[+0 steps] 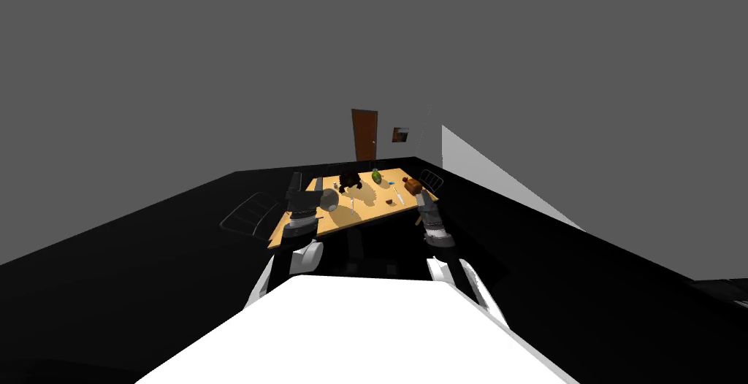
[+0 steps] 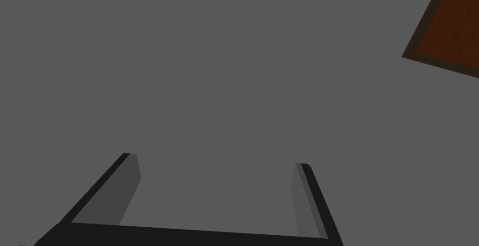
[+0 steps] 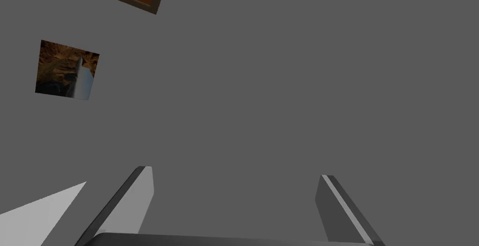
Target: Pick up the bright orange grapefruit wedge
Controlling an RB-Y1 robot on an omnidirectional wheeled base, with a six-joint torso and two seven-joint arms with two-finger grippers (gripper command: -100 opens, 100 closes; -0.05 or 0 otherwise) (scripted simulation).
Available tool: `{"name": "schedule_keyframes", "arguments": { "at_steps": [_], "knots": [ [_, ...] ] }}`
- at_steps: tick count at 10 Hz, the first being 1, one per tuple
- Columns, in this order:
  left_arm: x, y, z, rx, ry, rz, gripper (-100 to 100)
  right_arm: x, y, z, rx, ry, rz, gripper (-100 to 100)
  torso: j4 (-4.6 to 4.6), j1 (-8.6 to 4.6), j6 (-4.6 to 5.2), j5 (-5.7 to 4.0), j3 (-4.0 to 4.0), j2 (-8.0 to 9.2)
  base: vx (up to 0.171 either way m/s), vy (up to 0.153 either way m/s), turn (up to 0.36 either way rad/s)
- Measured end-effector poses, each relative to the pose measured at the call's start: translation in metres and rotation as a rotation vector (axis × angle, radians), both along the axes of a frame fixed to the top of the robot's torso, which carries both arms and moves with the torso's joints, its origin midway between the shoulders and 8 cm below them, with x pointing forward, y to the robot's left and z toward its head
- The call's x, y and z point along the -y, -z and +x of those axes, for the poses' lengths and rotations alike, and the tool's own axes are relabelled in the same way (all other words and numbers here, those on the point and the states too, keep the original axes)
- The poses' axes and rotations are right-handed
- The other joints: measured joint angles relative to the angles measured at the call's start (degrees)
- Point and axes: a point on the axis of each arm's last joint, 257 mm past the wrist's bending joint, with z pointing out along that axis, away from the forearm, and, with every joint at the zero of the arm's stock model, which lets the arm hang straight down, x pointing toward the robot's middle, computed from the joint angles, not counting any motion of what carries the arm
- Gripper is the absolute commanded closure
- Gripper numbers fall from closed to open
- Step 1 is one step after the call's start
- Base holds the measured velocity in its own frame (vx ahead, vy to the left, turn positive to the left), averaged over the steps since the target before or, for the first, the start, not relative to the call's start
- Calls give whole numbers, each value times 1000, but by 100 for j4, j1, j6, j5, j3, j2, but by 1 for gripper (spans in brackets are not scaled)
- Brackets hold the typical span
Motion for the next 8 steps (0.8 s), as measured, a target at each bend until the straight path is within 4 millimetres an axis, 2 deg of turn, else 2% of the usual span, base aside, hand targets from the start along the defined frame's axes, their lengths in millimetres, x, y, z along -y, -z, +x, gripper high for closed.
{"name": "schedule_keyframes", "arguments": {
  "at_steps": [2,4,6,8],
  "knots": [
    [0,0,0,0,0,0,0,-16,26,9,-61,-20,-92,-100,1,3,-1,1,2,3,-128,-20,192],
    [0,0,0,0,0,0,0,-28,61,11,-135,-39,-202,-100,0,6,0,2,1,2,-105,-13,136],
    [0,0,0,0,0,0,0,-30,91,14,-183,-49,-275,-100,-4,11,0,2,-12,-22,-56,5,253],
    [0,0,0,0,0,0,0,-37,133,19,-257,-71,-403,-100,-6,8,0,2,-15,-27,-57,-1,293]
  ]
}}
